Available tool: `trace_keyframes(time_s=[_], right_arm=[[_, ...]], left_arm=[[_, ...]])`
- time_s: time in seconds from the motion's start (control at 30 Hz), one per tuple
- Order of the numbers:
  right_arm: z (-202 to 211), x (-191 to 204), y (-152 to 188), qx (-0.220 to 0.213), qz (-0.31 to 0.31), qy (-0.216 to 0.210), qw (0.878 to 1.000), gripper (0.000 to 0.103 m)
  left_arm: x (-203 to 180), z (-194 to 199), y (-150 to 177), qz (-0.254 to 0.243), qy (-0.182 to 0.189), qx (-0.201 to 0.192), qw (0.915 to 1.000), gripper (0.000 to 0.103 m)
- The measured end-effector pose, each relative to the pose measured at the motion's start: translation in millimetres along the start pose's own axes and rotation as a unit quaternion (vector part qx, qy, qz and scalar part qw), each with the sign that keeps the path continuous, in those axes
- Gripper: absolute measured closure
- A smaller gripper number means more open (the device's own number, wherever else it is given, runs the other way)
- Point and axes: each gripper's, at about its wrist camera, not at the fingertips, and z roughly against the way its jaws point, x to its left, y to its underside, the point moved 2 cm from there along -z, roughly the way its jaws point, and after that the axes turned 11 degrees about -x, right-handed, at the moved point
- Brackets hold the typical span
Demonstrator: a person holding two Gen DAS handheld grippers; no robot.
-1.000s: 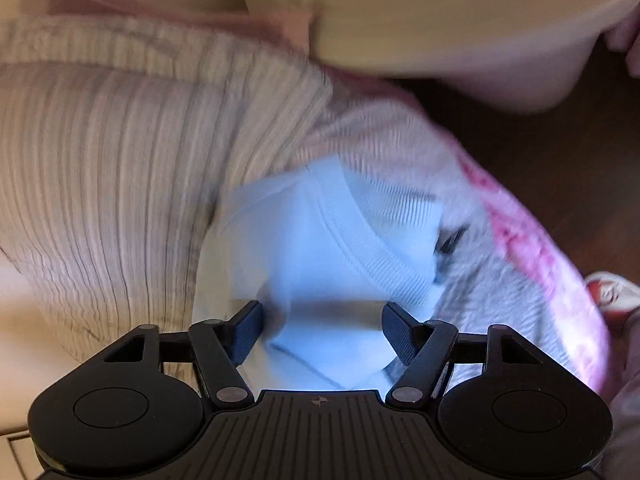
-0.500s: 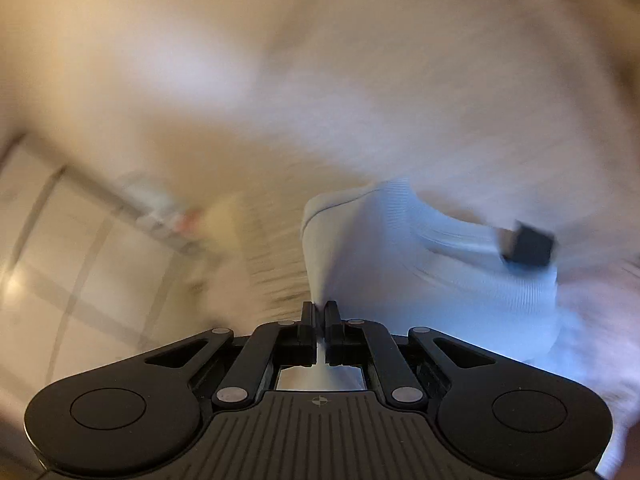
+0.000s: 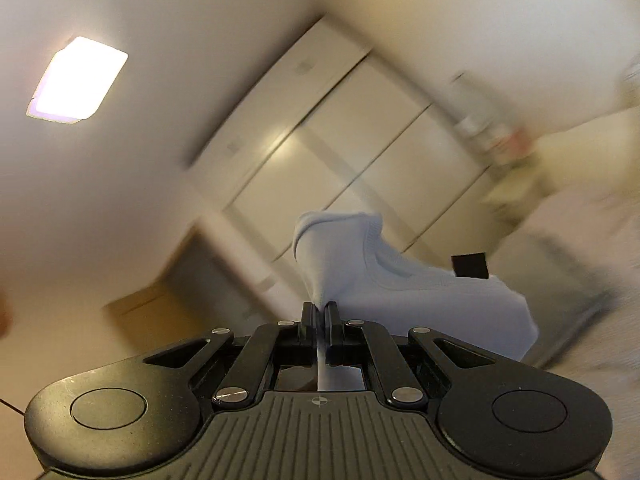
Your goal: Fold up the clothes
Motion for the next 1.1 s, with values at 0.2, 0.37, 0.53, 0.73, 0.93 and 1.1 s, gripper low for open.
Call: trace_keyframes(time_s=[0.2, 0.37, 0.53, 0.73, 0.93, 1.1], right_arm=[[-49, 27, 112, 0.206, 0.031, 0.040, 0.977, 0.040], [-52, 23, 192, 0.324, 0.061, 0.095, 0.939, 0.040], [-54, 19, 271, 0.436, 0.089, 0.149, 0.883, 0.040], [-43, 12, 305, 0.493, 0.115, 0.163, 0.847, 0.040], [-12, 17, 277, 0.504, 0.125, 0.155, 0.841, 0.040], [17, -5, 269, 0.515, 0.129, 0.172, 0.830, 0.040]], left_arm=[[113, 60, 34, -0.001, -0.207, 0.097, 0.9736, 0.087], [149, 109, 74, 0.020, -0.268, 0.164, 0.9491, 0.087], [139, 137, 103, 0.040, -0.285, 0.190, 0.9385, 0.085], [146, 146, 139, 0.051, -0.290, 0.209, 0.9325, 0.085], [110, 135, 156, 0.029, -0.302, 0.227, 0.9255, 0.078], [77, 128, 176, 0.016, -0.319, 0.248, 0.9147, 0.078]])
